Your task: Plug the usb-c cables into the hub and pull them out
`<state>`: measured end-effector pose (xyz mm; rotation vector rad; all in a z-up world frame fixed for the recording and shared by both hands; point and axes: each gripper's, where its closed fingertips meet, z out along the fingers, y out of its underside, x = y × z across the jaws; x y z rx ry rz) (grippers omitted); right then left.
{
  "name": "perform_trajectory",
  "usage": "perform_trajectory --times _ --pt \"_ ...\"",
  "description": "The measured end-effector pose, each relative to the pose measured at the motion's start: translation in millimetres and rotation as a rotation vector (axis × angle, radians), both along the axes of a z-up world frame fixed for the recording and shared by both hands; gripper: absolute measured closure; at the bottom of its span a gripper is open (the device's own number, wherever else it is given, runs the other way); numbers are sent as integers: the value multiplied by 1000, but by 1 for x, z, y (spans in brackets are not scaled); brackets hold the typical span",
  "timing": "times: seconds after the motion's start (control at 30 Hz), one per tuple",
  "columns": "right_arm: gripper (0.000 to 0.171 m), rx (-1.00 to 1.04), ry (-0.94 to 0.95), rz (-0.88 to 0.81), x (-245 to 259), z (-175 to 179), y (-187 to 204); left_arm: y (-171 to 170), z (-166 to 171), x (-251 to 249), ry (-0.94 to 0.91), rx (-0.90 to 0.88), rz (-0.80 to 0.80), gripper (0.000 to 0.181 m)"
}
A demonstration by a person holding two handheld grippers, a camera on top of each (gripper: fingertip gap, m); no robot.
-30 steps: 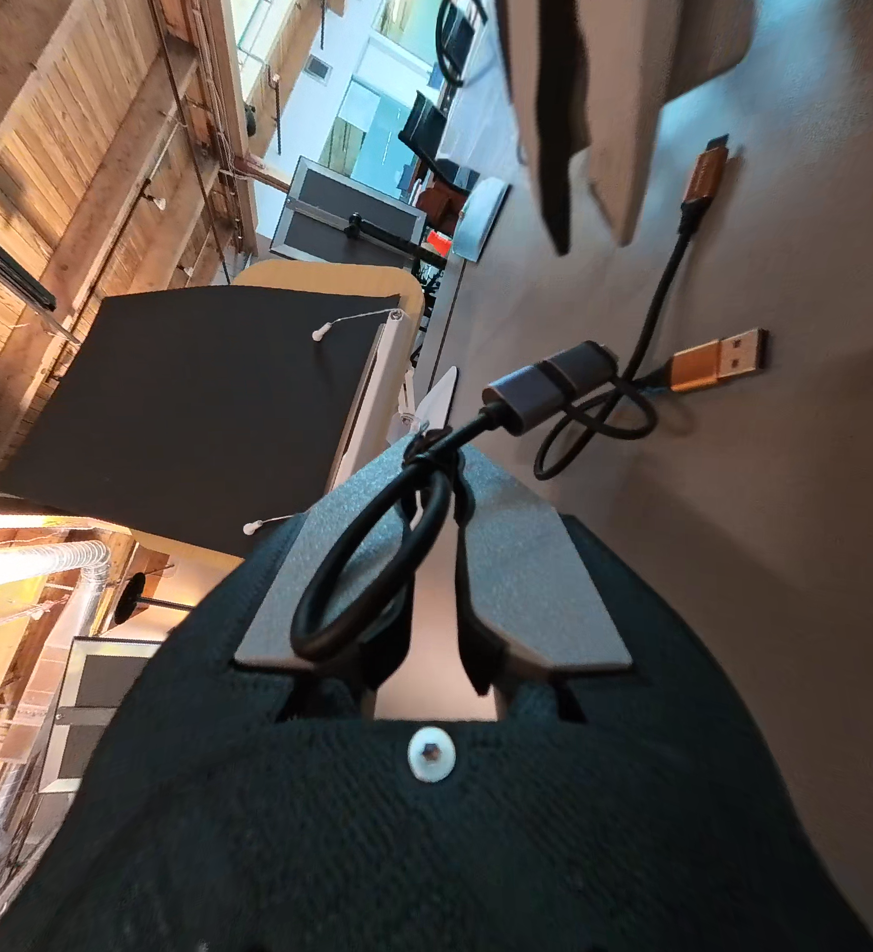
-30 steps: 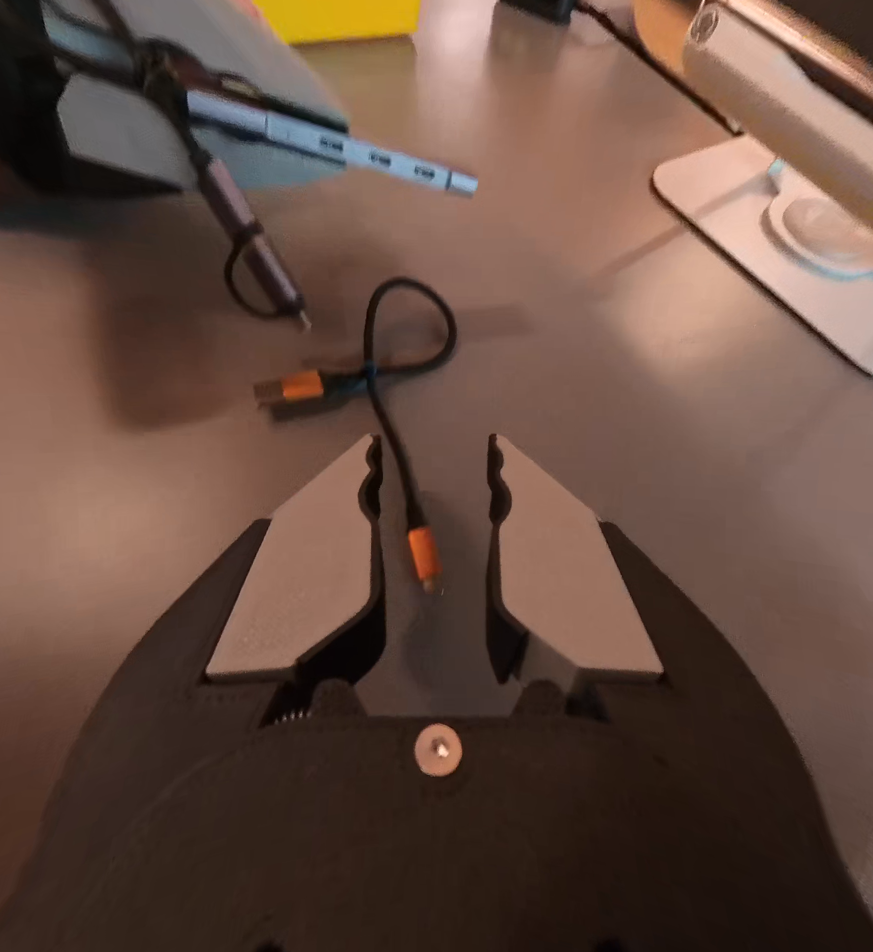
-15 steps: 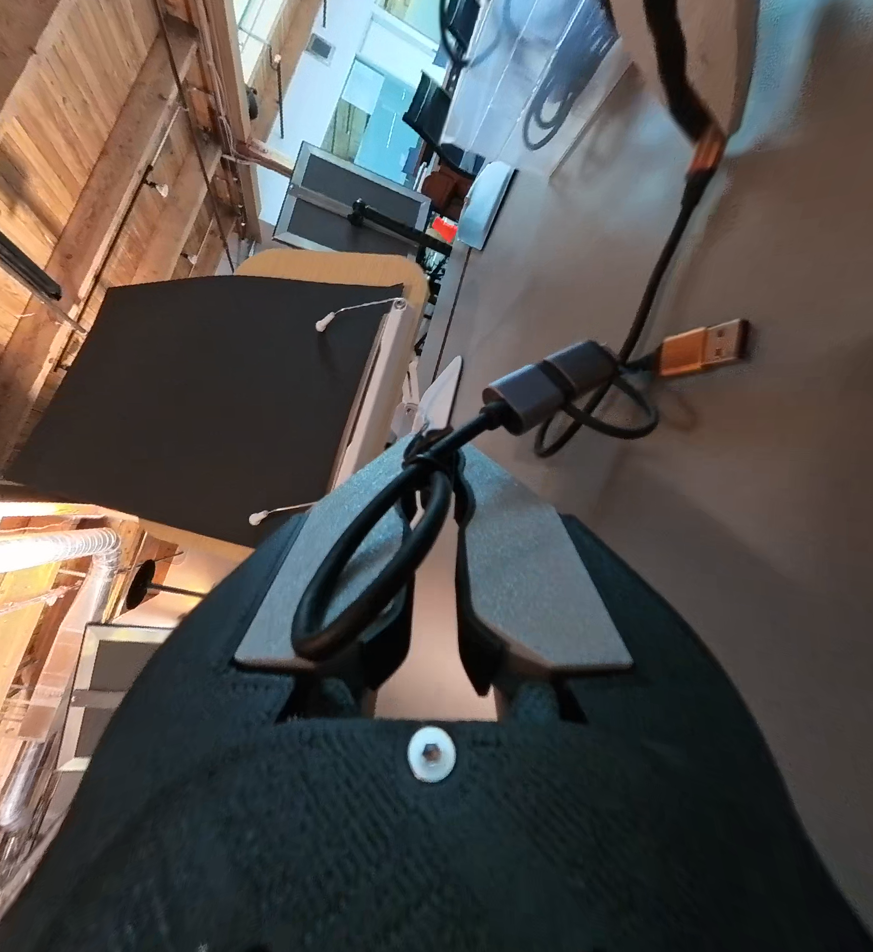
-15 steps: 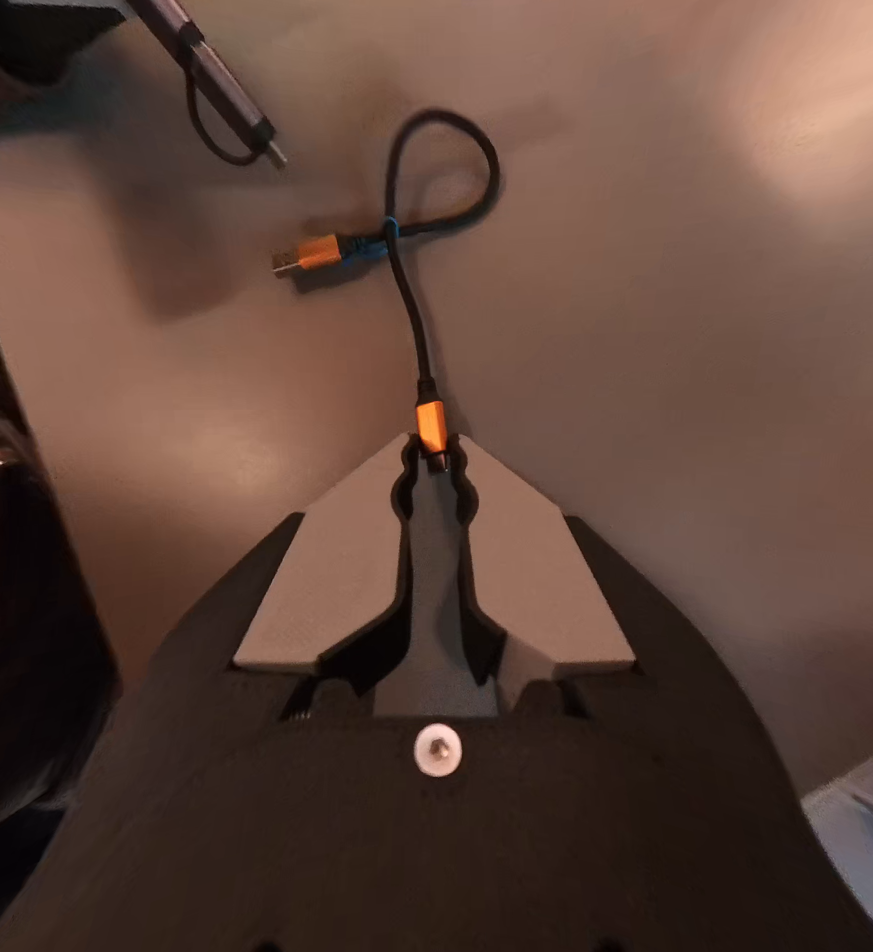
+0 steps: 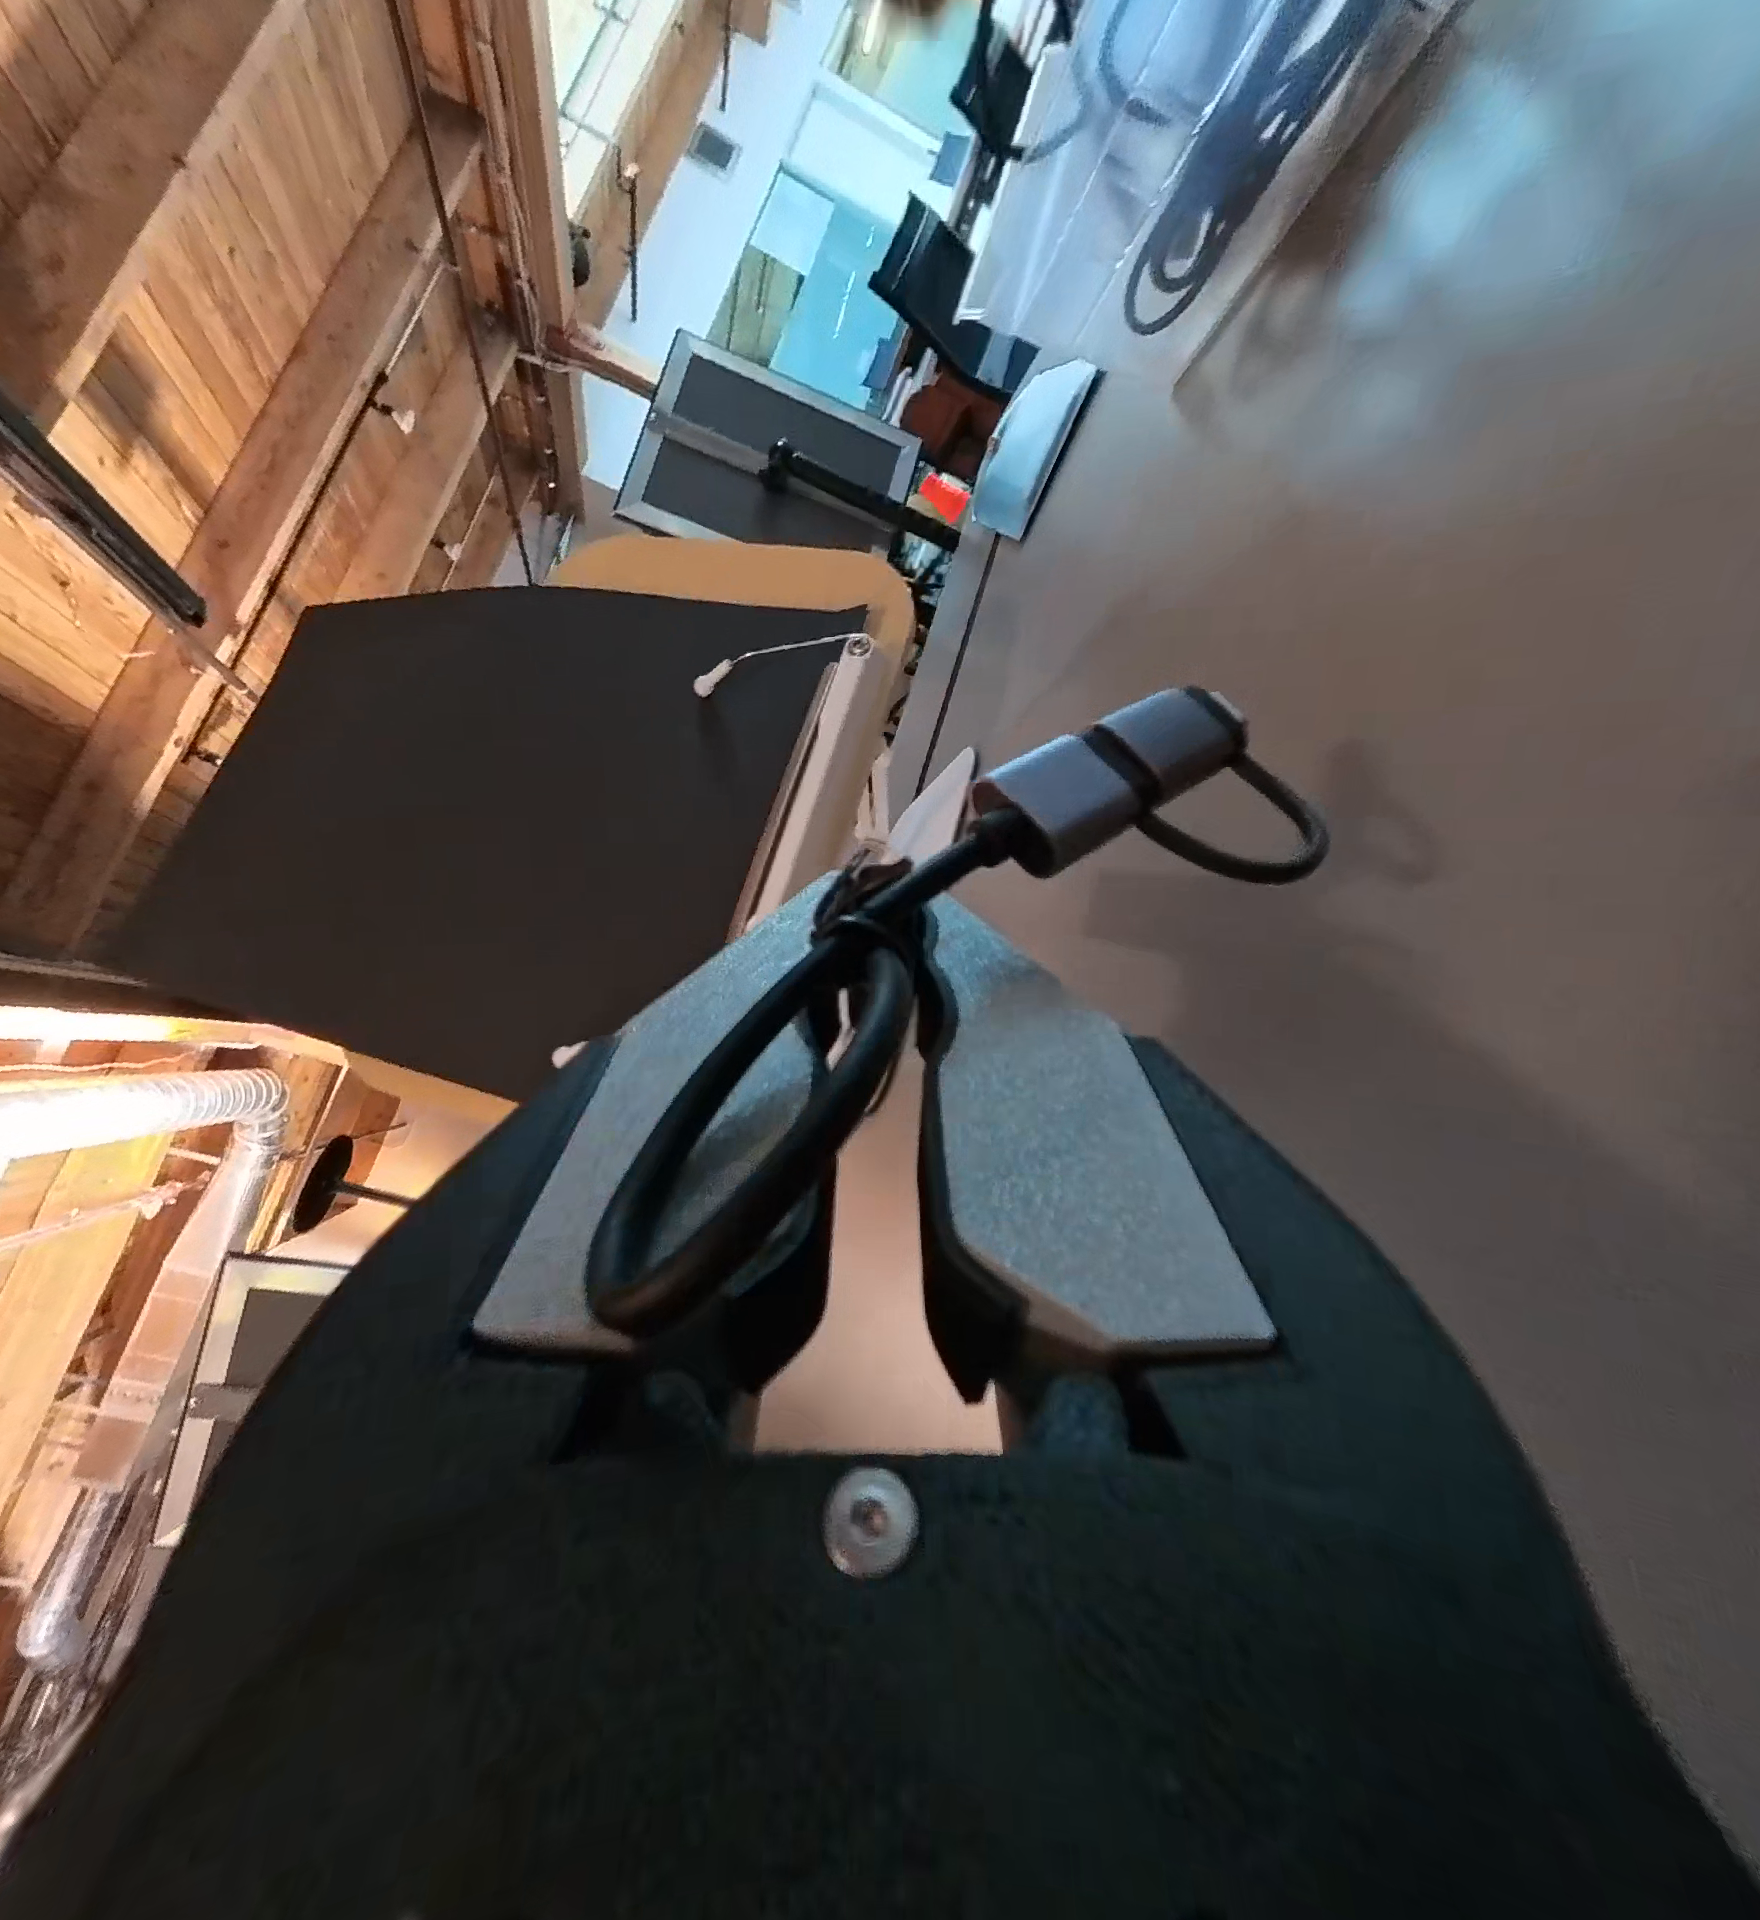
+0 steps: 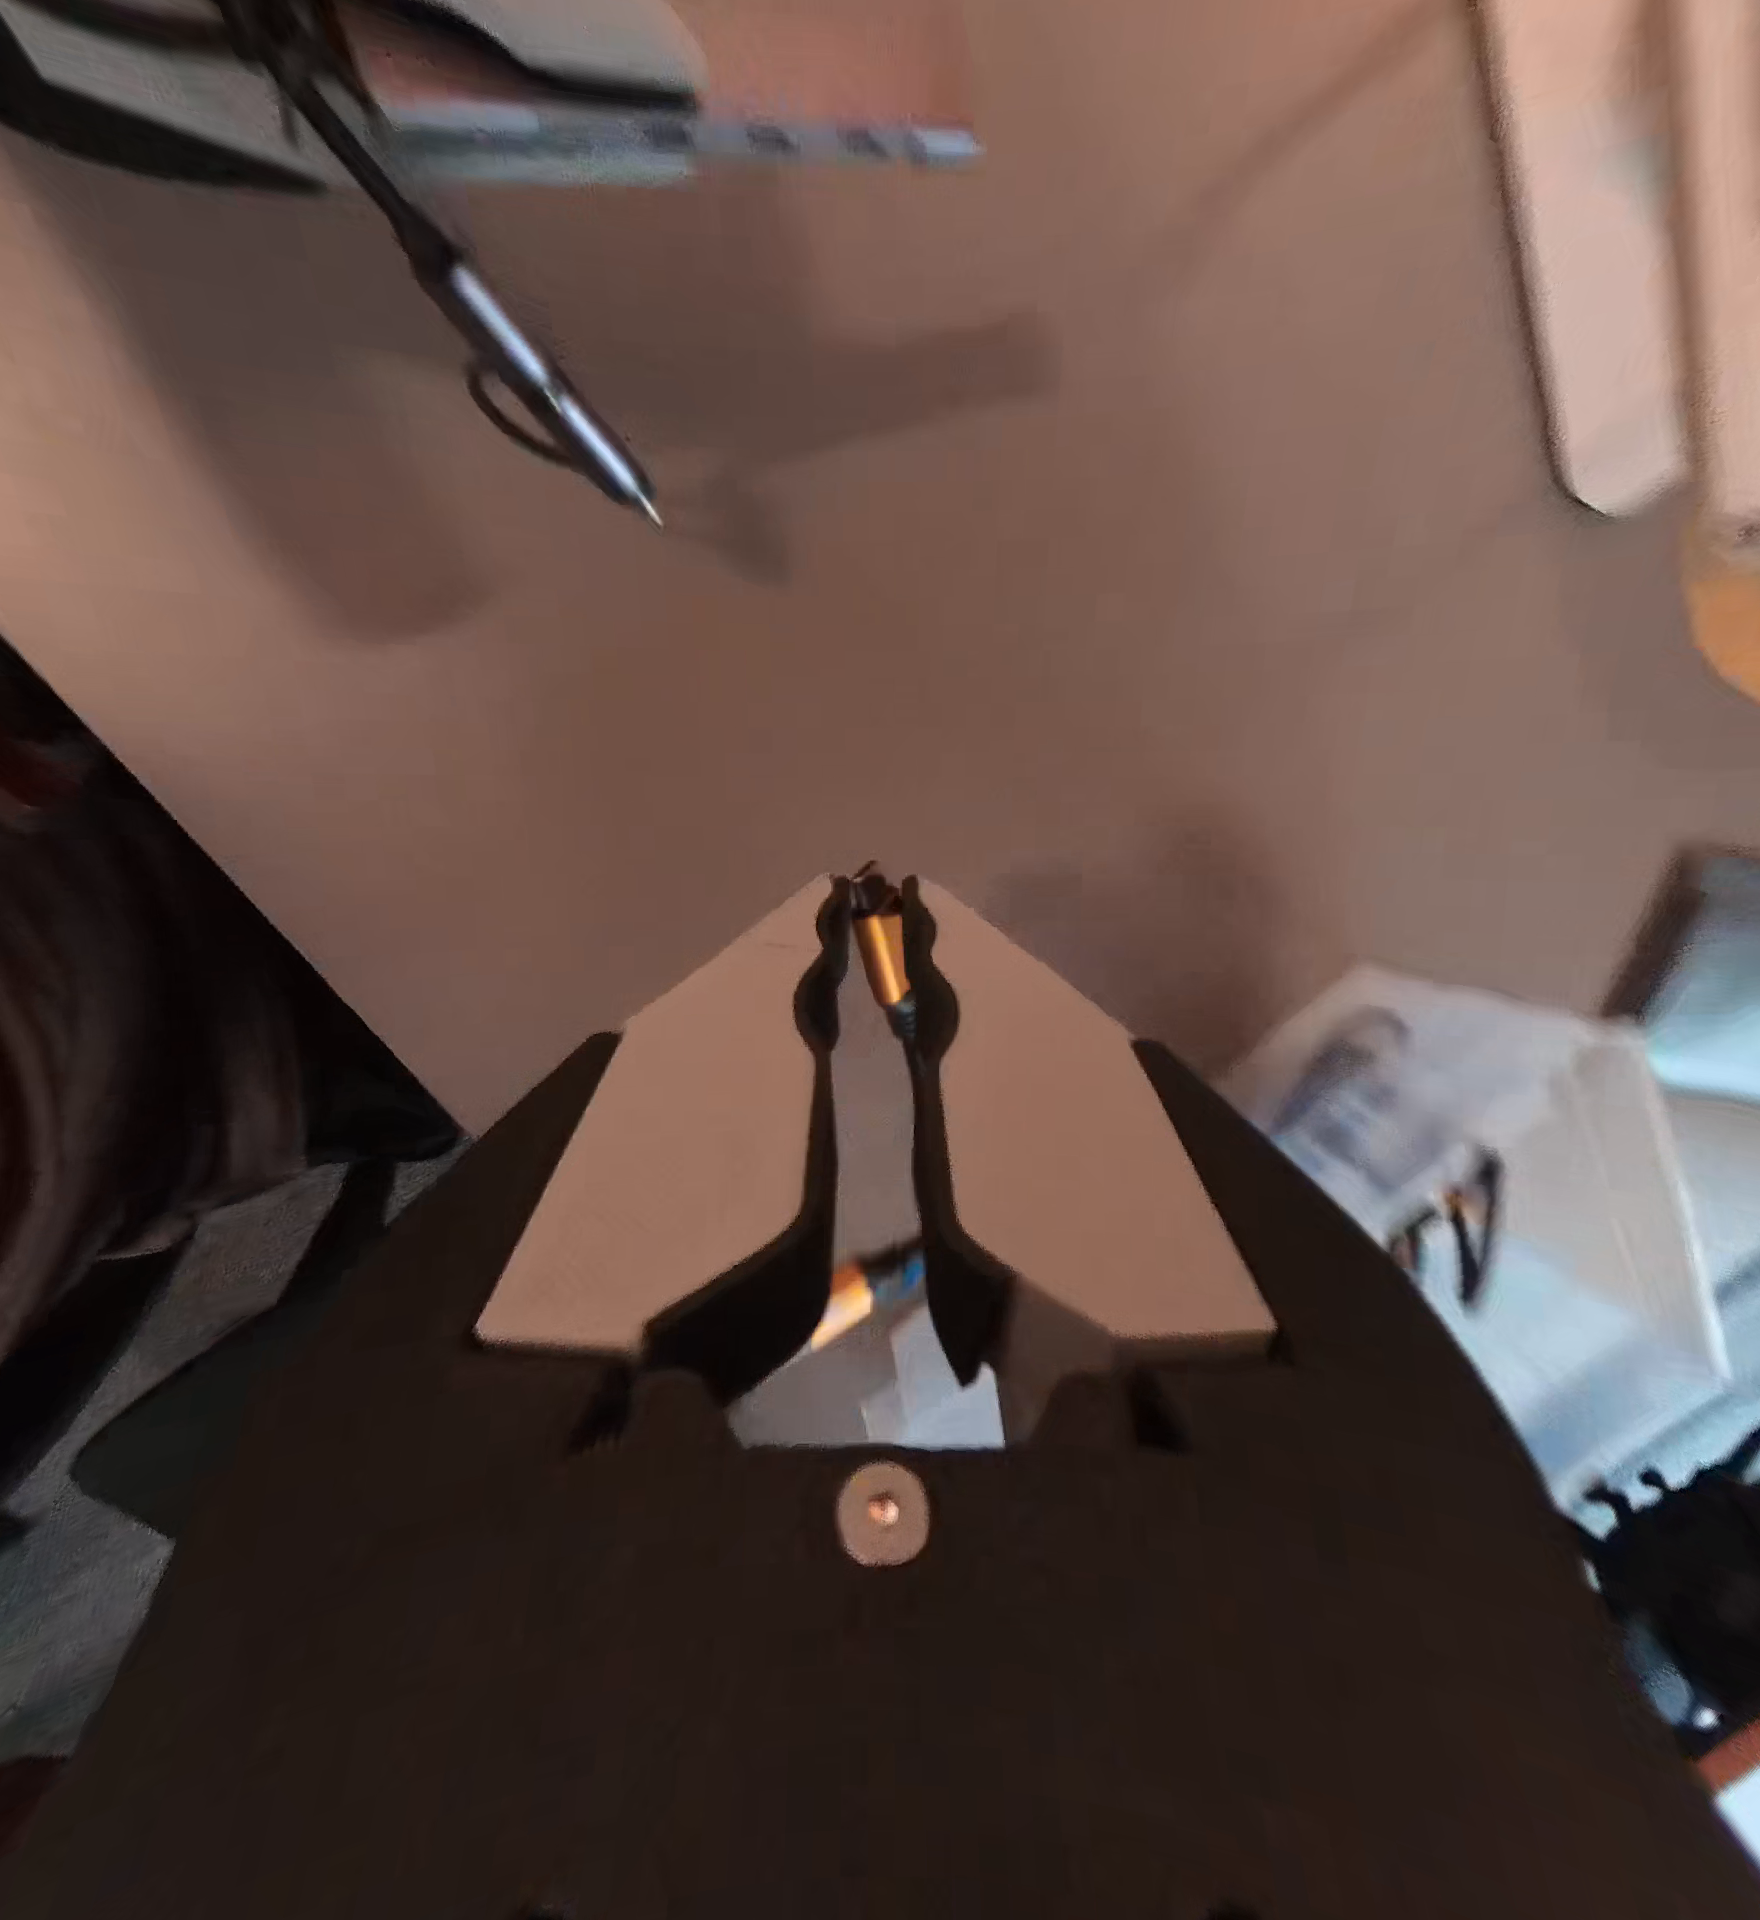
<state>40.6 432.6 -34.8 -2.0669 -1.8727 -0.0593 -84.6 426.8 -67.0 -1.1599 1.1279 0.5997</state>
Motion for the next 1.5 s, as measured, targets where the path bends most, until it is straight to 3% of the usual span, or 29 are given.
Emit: perform_trajectory --times 0.13,0.27,0.5,0.73,0.93,1.17,1.5 --pt "164 -91 -53 42 -48 -74 2 1 -7 -3 11 -21 -2 174" --pt "163 -204 -41 -50 -45 -127 15 -2 -16 -11 33 -53 -21 174" --pt "144 -350 366 -101 -40 -89 11 0 -17 -33 37 -61 17 175" --pt "136 -302 408 -173 -12 -121 5 -4 -29 -19 152 -37 2 174" --pt "167 -327 561 -225 -15 -123 9 -4 -40 -8 186 -64 -21 174" --pt "155 -404 636 -243 -22 -121 13 -2 -42 -11 156 -96 -17 174" --pt "166 -340 650 -275 -26 -122 18 -5 -41 -7 157 -89 -34 174"
